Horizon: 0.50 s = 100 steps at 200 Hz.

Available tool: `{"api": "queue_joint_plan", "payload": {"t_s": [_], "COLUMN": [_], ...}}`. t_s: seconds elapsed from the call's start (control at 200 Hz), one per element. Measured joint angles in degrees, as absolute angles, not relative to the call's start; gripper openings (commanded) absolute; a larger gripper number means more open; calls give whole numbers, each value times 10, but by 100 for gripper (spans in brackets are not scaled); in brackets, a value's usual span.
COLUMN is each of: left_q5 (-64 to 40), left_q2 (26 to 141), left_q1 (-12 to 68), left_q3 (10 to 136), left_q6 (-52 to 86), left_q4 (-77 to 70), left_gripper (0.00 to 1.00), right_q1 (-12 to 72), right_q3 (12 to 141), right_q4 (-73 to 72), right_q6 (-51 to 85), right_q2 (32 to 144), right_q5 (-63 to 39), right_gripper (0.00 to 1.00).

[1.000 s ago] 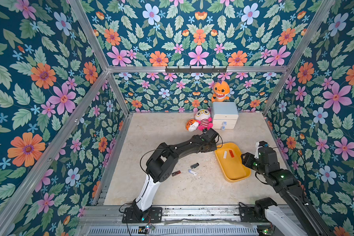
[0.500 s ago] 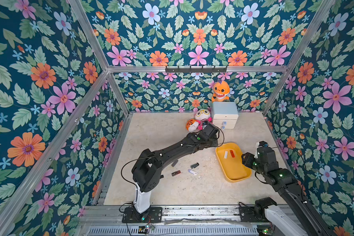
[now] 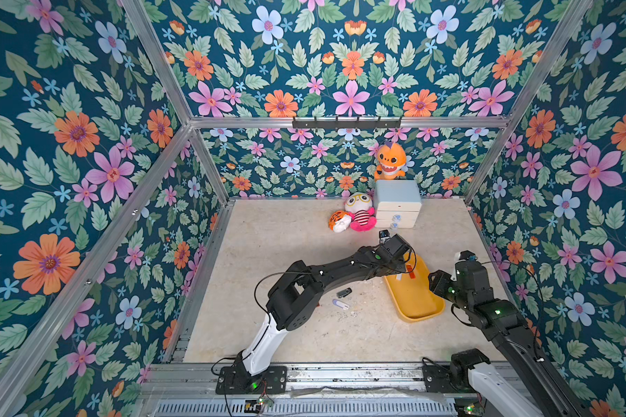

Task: Put the usb flash drive into the storage box
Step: Place the USB flash in the storage box.

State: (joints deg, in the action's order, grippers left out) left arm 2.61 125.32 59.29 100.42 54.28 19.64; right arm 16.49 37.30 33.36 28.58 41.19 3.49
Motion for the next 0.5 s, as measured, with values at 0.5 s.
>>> {"api": "queue_joint_plan", "payload": {"t_s": [0.5], "left_q5": [78], "left_q2": [1329], "left_q1": [600], "left_q3": [1086], "left_q6": [584], "left_q4": [259], "left_gripper": [22], "right_q1": [165], "right_q3": [371], "right_q4": [334], "right_q6": [286], "right_q2": [418], "right_q5": [34], "right_gripper": [55]}}
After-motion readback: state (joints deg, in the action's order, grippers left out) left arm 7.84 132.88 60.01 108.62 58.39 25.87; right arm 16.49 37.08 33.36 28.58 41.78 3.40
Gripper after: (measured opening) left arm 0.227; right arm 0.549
